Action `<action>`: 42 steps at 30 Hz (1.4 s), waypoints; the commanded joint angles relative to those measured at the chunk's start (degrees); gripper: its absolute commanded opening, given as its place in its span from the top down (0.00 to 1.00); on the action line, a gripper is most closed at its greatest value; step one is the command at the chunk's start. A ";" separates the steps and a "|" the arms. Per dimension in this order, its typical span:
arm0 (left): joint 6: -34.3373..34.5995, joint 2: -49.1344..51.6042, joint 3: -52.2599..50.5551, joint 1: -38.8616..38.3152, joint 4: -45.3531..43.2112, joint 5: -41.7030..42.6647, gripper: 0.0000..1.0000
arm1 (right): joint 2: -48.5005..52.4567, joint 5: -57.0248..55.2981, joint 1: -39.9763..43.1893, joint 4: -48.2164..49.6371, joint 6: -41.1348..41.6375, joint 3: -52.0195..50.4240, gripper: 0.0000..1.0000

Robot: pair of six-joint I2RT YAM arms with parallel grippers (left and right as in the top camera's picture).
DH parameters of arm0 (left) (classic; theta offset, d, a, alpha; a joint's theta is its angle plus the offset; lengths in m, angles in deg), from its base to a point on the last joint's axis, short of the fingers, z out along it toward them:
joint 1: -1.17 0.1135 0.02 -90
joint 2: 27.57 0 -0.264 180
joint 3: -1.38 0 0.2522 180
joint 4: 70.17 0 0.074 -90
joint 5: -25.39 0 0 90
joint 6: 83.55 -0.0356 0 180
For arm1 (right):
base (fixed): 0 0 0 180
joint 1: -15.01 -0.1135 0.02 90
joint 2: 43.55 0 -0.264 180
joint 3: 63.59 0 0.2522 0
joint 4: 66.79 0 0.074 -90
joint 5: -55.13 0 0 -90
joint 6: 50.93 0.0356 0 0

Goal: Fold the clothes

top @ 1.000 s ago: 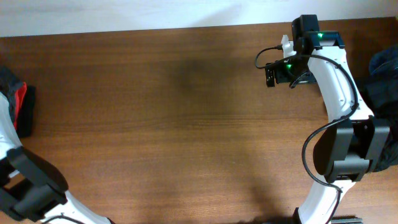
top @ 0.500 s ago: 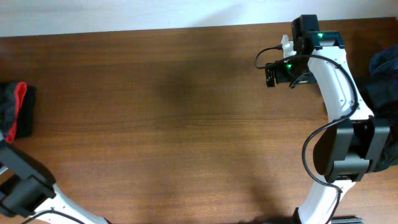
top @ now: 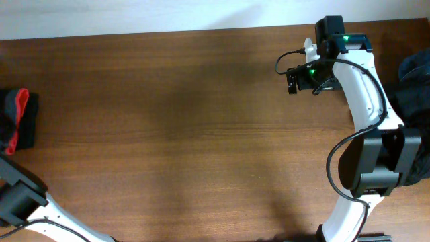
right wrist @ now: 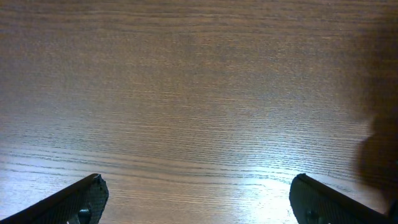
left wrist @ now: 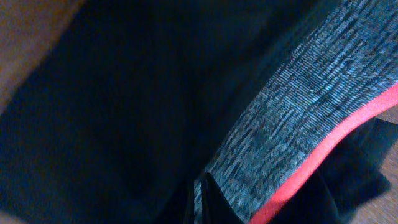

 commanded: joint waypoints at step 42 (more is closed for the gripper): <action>-1.38 6.38 0.07 -4.09 -8.39 13.92 0.85 | -0.96 -0.70 -0.17 0.00 0.04 -0.28 0.01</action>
